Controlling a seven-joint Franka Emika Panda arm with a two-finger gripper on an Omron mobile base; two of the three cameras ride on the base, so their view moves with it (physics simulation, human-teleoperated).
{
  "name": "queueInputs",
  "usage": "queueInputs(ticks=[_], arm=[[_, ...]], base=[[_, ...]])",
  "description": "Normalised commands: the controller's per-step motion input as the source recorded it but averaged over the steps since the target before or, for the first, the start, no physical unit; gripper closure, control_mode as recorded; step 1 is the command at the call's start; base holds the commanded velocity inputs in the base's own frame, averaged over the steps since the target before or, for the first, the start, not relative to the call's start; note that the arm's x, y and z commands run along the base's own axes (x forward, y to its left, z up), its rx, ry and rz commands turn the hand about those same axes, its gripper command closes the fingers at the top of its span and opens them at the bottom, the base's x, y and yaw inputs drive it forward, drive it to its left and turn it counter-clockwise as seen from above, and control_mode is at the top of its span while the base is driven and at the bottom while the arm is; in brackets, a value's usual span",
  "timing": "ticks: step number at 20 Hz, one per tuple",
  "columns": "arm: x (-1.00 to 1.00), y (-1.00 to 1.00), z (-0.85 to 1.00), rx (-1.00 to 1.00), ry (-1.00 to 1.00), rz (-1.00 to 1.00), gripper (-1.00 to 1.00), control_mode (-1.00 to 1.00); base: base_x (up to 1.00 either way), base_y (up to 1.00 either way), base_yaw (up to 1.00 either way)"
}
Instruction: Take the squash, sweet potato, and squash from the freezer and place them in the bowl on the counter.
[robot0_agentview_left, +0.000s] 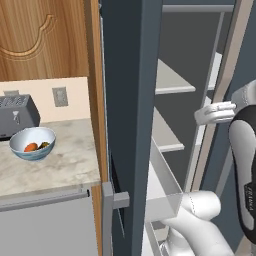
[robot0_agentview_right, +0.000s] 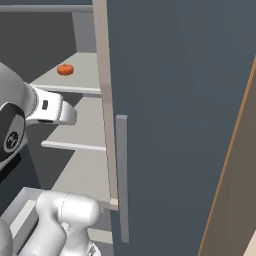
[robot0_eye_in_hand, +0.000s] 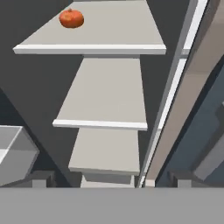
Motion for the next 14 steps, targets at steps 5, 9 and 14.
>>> queueInputs(ticks=[5,9,14], arm=[[0.46,0.28,0.26,0.00,0.00,0.01,-1.00,-1.00],[0.20,0.38,0.15,0.00,0.00,0.00,-1.00,-1.00],[0.36,0.14,0.02,0.02,-0.08,0.04,-1.00,-1.00]], base=[[0.00,0.00,0.00],[0.00,0.00,0.00],[0.00,0.00,0.00]])
